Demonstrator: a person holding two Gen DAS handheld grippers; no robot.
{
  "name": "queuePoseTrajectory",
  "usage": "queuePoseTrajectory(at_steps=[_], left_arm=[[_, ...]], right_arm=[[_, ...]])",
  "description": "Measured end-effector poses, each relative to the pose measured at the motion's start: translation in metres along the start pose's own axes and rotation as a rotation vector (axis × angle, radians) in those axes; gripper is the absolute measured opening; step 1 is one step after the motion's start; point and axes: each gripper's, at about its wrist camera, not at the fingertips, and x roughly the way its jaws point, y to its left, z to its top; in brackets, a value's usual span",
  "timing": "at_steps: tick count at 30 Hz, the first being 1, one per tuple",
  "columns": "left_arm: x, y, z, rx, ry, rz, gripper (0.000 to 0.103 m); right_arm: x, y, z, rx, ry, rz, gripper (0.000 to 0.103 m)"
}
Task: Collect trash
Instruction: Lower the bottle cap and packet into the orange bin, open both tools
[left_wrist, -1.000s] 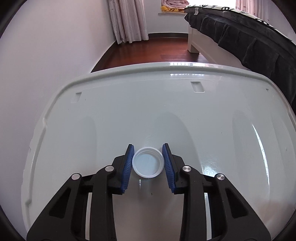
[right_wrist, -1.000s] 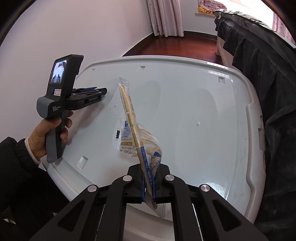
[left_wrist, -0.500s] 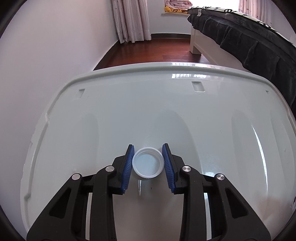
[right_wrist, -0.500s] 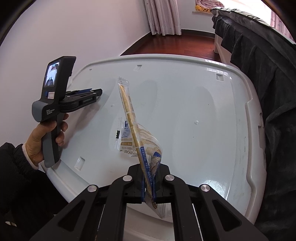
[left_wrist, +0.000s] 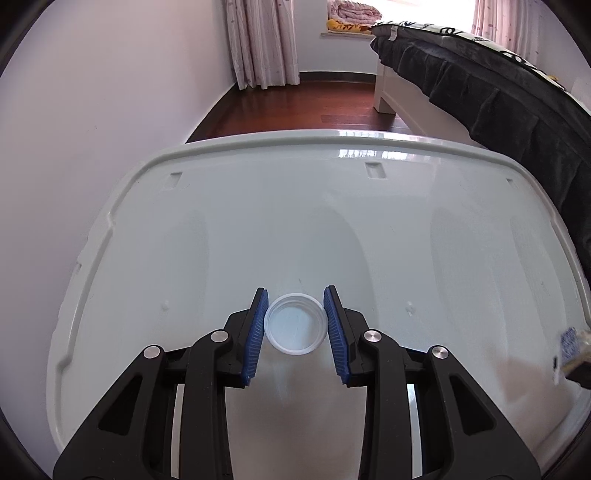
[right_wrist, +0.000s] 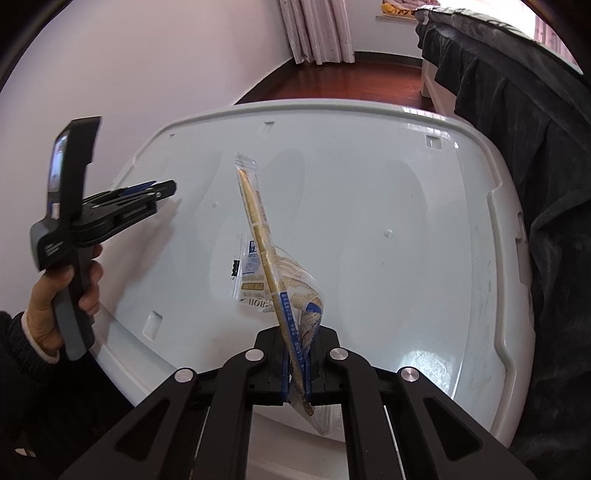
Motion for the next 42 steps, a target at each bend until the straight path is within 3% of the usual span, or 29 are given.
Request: queuePoseTrajectory(at_steps=[13,30,39,42], left_arm=[[-0.045,0.003,-0.03,-0.051,0.015,-0.043,0.031],[-0.17,0.013,-0.125,-0.033,0.043,-0.144,0.031],[-0.184,0.0,-0.196,0.042,0.098,-0.161,0.031],[-0.17,-0.007,-0.219,0.043,0.182,-0.184,0.031]], right_arm=[[-0.011,-0.001,-0.011,0.053,-0.015,-0.057,0.005],[-0.099,0.058,-0.097,0.149,-0.112,-0.079,0.005],[-0.107,0.086,-0.162,0.122,-0.02,-0.114,0.005],[-0.096,0.095,-0.186,0.108,0.021,-0.126,0.005]])
